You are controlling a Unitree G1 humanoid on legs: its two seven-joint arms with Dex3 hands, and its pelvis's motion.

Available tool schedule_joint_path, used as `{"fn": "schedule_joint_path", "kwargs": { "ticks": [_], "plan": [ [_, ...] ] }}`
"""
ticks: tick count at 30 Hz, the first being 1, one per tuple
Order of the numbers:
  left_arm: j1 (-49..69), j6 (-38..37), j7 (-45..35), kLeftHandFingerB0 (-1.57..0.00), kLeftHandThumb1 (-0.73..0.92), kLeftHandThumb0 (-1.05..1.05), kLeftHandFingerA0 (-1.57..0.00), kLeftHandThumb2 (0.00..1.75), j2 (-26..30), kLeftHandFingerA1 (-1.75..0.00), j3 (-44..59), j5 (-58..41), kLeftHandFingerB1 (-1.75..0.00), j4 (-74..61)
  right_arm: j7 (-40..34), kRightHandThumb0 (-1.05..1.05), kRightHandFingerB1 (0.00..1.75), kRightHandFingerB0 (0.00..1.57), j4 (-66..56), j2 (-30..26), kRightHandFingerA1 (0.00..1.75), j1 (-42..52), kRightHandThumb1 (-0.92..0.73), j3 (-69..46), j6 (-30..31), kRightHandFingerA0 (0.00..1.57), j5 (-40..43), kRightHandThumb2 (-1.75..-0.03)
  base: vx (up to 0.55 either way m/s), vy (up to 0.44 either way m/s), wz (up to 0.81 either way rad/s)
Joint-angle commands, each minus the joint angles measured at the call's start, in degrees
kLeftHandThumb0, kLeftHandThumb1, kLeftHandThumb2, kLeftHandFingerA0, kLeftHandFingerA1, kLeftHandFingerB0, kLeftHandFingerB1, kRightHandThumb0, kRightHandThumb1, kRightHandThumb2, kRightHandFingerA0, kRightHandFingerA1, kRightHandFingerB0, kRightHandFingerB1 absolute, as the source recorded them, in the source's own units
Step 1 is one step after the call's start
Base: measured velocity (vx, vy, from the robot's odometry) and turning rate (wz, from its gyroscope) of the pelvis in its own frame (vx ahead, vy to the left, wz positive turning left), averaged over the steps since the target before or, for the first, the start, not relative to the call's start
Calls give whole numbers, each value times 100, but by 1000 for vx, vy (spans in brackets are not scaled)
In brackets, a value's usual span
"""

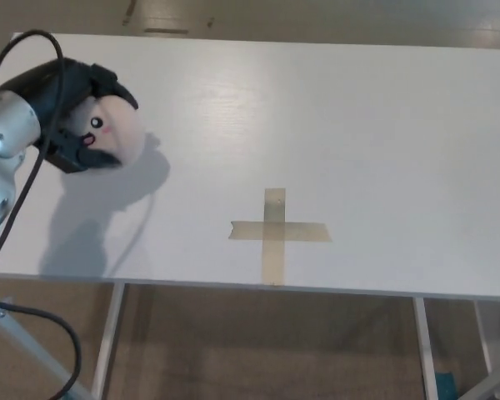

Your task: Use the left hand to take the pink dumpling toy on a person's hand and put it on the desk.

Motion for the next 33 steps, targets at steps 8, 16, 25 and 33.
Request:
{"fn": "schedule_joint_path", "kwargs": {
  "ticks": [8,16,25,33],
  "plan": [
    [428,-415,536,-58,78,-30,-86,63,18,-86,-461,492,-41,273,32,-30,40,47,25,-4,42,49,-67,-45,75,51,44,-60,0,0,0],
    [720,-407,513,-46,66,-38,-75,85,-3,-64,-637,587,-50,197,12,-30,40,47,13,5,42,45,-67,-36,81,51,14,-60,0,0,0],
    [587,-542,-83,0,41,-65,0,79,1,-11,-678,370,-19,505,43,-31,40,46,12,10,42,35,-67,-60,90,50,41,-60,0,0,0],
    [785,-588,274,0,39,-65,0,79,40,-10,-597,489,-20,20,42,-37,51,38,15,5,54,67,-51,-51,98,44,22,-83,0,0,0]
  ]
}}
